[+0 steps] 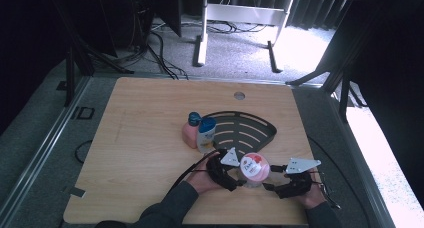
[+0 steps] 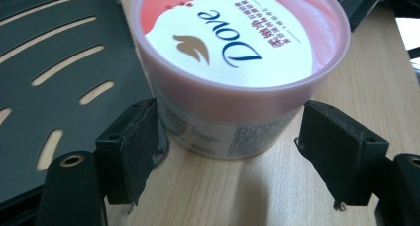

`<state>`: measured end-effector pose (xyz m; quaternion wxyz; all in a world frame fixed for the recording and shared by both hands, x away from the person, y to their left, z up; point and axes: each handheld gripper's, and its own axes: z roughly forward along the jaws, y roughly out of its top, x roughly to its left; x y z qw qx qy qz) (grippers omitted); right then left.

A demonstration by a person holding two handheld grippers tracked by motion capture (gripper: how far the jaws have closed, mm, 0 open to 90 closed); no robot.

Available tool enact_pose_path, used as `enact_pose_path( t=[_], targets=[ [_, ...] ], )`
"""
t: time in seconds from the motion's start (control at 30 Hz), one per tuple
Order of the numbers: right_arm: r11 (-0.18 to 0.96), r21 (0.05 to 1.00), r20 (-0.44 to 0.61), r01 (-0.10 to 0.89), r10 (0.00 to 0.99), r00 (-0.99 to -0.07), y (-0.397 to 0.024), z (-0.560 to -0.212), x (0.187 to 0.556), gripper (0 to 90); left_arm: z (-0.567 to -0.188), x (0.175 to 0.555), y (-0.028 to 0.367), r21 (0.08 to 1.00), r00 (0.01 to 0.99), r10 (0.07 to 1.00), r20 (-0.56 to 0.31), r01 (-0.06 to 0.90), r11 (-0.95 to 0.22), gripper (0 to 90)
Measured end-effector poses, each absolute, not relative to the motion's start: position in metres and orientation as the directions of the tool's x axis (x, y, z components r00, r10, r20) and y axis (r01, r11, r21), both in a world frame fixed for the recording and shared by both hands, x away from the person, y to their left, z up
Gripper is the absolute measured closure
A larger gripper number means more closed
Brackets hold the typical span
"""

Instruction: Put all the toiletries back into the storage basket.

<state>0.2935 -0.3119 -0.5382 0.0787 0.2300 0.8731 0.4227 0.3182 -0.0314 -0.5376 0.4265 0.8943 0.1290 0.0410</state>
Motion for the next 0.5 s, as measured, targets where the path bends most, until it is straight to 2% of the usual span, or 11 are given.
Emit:
enact_pose_path(
  t=[0.17,0.5],
  targets=[
    [0.537,0.777,0.063,0.327,0.451,-0.890,-0.3090,-0.5384,0.2951,25.8,-0.5387,0.3176,-0.0354,0.767,0.965,0.261,-0.005,0.171,-0.619,20.7],
    [0.544,0.782,0.035,0.304,0.450,-0.892,-0.3047,-0.5352,0.2934,24.8,-0.5347,0.3179,-0.0359,0.772,0.965,0.261,0.004,0.162,-0.615,21.1]
  ],
)
